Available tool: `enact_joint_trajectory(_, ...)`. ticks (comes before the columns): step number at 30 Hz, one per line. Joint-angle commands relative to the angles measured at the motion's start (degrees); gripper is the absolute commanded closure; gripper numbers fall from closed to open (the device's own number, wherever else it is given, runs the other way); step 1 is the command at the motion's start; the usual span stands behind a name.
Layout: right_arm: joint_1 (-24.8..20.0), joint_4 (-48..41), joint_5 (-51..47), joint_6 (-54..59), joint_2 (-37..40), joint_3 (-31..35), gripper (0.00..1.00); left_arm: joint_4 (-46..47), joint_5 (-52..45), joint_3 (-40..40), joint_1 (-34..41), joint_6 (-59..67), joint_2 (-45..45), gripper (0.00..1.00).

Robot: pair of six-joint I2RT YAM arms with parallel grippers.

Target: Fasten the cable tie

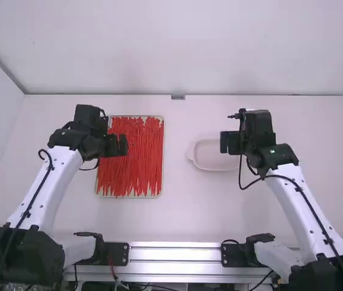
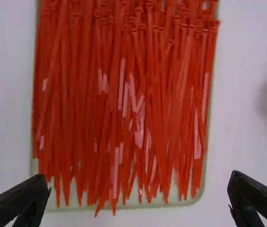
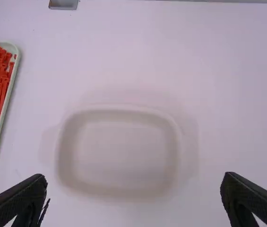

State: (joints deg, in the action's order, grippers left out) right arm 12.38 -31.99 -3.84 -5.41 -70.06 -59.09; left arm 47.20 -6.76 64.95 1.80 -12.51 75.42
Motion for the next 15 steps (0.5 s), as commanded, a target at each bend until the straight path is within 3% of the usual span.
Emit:
enact_joint_trajectory(1,0.4,-0.3,-0.5,-0.2,-0.3,-2.0,0.02,0.4,1.7,1.5,0.5,-1.2,0.2,0.01)
enact_joint_trajectory(15,0.4,-0.2,-0.5,-0.2,-0.3,-2.0,0.02,0.7,1.7,1.5,0.5,-1.2,0.2,0.01)
